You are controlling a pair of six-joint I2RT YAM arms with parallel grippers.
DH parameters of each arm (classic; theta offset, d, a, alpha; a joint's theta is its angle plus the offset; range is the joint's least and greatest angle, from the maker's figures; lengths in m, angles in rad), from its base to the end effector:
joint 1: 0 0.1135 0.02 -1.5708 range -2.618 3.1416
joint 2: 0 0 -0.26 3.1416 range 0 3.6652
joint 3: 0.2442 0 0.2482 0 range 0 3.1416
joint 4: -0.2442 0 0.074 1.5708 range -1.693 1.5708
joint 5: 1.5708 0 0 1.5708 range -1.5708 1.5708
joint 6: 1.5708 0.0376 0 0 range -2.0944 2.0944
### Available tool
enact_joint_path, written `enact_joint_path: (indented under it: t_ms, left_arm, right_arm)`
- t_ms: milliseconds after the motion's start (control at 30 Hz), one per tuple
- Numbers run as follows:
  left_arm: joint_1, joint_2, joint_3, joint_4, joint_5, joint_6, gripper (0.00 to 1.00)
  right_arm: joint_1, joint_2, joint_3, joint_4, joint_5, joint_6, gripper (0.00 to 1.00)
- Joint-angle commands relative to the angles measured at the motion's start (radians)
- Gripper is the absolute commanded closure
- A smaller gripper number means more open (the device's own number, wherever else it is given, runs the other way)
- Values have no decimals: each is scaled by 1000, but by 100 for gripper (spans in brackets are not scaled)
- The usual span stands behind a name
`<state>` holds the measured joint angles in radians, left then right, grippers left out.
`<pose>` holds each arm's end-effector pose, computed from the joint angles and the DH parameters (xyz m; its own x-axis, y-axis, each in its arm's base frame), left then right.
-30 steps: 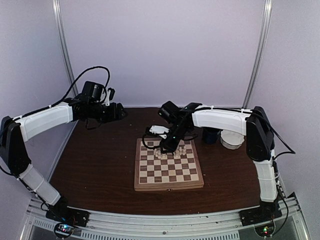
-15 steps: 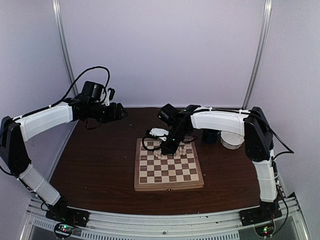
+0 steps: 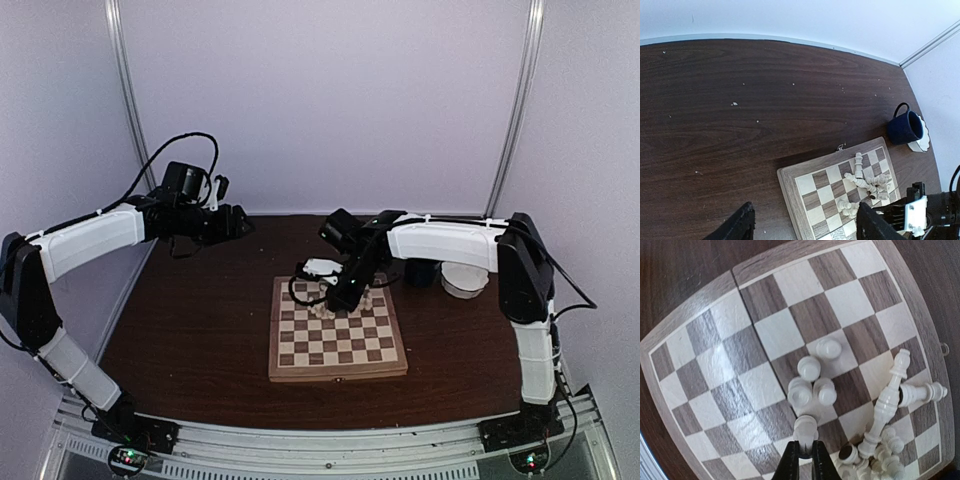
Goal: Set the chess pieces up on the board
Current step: Pick up the knight from the chessboard, then place the knight at g1.
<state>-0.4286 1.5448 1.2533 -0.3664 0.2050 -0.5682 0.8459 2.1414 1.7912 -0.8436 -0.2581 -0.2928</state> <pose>0.3141 -0.1519 0.2939 -0.7666 -0.2290 -0.6000 0.1672 0.8309 -0.5307 0.2898 0.3416 0.2034 -0.3634 -0.8311 -0.4210 -0.9306 0.3456 0.1210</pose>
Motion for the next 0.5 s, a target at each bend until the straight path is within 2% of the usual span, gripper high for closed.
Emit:
enact_joint_path:
  t_ms: [0, 300, 467]
  left_arm:
    - [17, 1, 34, 44, 20, -2, 31]
    - [35, -29, 62, 9, -28, 63, 31]
    - [36, -33, 77, -8, -48, 91, 31]
  right_arm:
    - [7, -171, -95, -33, -6, -54, 98]
    - [8, -492, -556, 91, -47, -180, 98]
    - [9, -581, -694, 131, -98, -224, 98]
